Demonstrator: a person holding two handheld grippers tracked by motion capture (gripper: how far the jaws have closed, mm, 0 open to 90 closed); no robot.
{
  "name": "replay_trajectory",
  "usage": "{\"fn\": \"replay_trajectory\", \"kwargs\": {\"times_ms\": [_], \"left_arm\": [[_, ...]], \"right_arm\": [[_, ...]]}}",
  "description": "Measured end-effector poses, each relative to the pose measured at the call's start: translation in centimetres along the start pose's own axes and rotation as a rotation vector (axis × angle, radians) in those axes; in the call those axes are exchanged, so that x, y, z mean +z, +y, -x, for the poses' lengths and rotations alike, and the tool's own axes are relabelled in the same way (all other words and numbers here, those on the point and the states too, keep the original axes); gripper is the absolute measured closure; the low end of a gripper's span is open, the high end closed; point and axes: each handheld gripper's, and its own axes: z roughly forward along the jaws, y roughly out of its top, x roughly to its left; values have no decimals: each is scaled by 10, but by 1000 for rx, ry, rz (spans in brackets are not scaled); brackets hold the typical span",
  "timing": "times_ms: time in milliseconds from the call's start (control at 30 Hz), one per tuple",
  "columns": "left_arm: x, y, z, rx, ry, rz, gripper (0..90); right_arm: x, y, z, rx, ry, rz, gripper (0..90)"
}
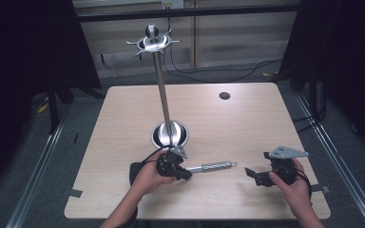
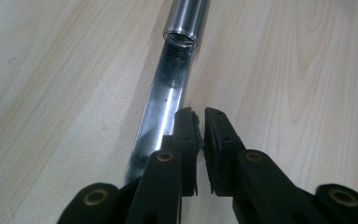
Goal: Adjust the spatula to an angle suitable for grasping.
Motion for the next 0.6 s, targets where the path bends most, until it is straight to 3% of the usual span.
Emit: {"fn": "replay_trajectory", "kwargs": {"times_ms": [33, 67, 233, 433, 500, 567, 600], "left_arm": [[-1, 0, 2, -12, 8, 21, 823], [-4, 1, 2, 4, 0, 14, 810], [-12, 6, 8, 3, 13, 69, 707], [-27, 7, 5, 16, 93, 81, 657], [-30, 7, 2, 33, 122, 57, 644], [-29, 5, 2, 11, 116, 83, 629], [-28, 4, -1, 10, 147, 64, 614]], "right_arm": [[0, 0, 0, -1, 0, 0, 28], [0, 0, 0, 5, -1, -1, 28], [1, 0, 0, 4, 3, -2, 28], [-1, 1, 0, 2, 2, 4, 28], [0, 0, -1, 4, 0, 4, 28], [0, 0, -1, 6, 3, 1, 28], [1, 0, -2, 10, 4, -2, 28]]}}
